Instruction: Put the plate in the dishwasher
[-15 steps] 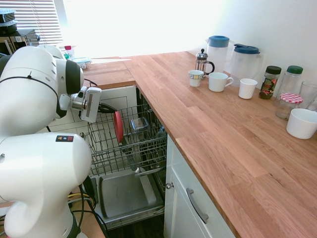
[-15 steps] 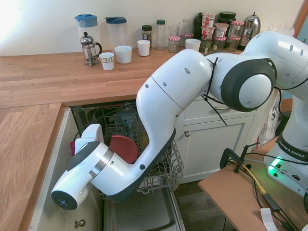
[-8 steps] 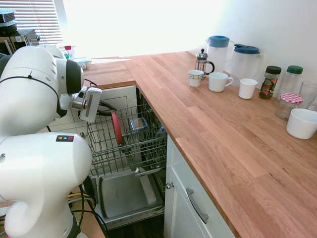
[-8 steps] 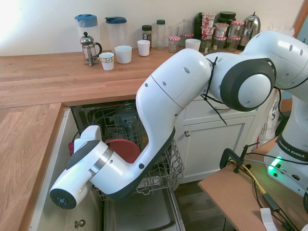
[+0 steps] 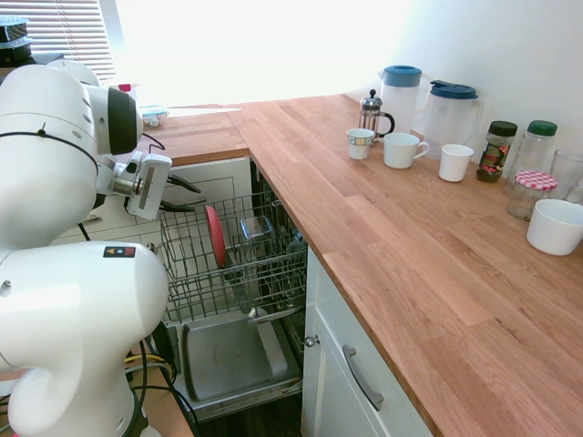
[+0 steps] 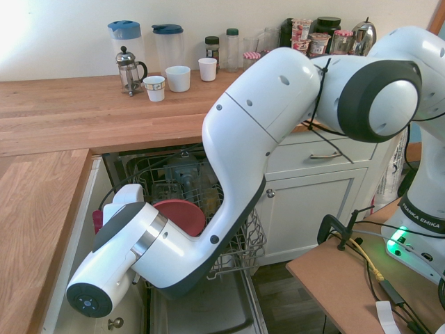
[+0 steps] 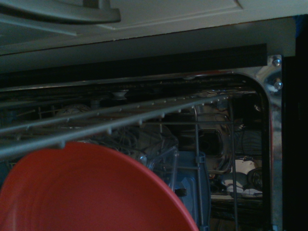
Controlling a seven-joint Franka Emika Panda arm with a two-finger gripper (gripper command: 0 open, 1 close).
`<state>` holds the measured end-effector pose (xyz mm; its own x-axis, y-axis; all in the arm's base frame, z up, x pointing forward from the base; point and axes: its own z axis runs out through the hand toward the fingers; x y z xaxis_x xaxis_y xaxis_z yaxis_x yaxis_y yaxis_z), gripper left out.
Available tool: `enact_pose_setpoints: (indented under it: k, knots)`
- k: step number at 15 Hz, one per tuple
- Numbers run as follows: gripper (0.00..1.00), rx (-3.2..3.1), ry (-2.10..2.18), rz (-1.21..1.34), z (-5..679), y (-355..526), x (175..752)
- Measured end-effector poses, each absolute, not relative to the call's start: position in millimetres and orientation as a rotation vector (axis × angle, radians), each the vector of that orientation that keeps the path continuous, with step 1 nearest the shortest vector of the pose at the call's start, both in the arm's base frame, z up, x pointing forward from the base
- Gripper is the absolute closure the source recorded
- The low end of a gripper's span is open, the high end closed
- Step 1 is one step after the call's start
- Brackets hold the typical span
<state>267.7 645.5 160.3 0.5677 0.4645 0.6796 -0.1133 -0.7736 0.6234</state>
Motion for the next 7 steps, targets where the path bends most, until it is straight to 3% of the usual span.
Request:
enact_pose_setpoints:
  k: [7]
  knots:
    - [0.0, 2.248, 0.16, 1.199, 280, 615, 278]
